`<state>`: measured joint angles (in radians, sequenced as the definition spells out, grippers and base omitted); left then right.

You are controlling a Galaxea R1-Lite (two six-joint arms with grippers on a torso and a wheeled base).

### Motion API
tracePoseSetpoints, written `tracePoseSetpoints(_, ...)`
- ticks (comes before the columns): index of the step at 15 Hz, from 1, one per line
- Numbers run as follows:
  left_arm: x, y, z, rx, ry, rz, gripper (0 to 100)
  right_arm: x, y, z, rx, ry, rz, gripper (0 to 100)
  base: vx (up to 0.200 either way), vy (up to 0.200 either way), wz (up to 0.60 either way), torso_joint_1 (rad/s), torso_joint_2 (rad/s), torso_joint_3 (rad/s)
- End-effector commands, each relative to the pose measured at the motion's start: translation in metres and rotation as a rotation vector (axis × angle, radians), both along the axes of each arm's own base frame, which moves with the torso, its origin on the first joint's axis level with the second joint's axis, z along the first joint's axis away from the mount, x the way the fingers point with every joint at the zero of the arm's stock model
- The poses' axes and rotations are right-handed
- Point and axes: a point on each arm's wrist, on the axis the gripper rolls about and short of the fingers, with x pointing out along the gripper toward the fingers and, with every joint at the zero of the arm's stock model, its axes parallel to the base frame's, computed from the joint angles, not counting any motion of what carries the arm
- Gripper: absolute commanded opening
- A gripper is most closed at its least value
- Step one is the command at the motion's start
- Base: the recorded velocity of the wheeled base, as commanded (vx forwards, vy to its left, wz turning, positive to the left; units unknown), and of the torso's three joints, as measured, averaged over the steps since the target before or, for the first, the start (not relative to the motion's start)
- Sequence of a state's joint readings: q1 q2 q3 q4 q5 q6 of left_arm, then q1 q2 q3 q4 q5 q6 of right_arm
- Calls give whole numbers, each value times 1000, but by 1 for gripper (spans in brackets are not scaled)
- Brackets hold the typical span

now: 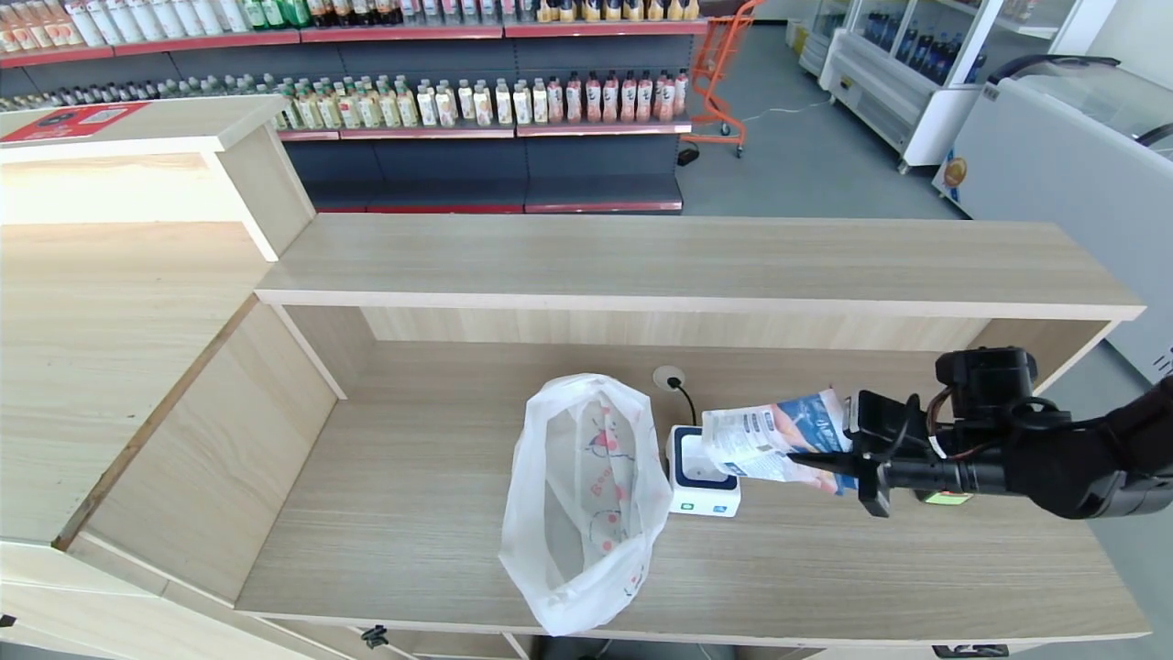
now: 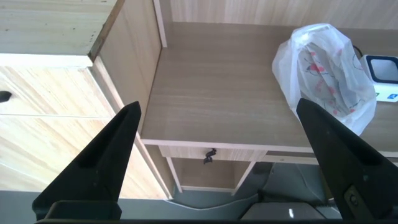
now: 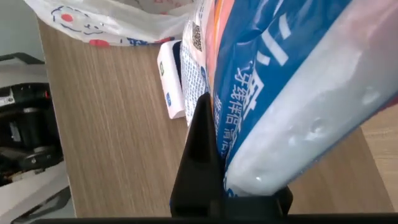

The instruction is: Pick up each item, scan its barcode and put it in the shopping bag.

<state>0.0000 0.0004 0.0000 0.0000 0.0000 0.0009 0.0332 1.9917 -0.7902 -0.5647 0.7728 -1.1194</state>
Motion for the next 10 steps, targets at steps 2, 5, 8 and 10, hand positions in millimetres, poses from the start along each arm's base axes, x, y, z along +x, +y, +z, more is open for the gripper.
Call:
tracePoseSetpoints(2, 0, 0, 0, 1, 0, 0, 100, 27, -2, -22, -52, -48, 46, 0, 0, 0, 0, 0, 0, 0)
tracePoseSetpoints(5, 0, 0, 0, 1, 0, 0, 100, 33, 7, -29, -51, -58, 93, 0, 0, 0, 0, 0, 0, 0)
tracePoseSetpoints(8, 0, 0, 0, -1, 1, 0, 100, 41, 10, -36, -59, -74, 107, 0, 0, 0, 0, 0, 0, 0)
tracePoseSetpoints(10, 0, 0, 0, -1, 1, 0, 100, 47, 10, -43, -70, -88, 117, 0, 0, 0, 0, 0, 0, 0)
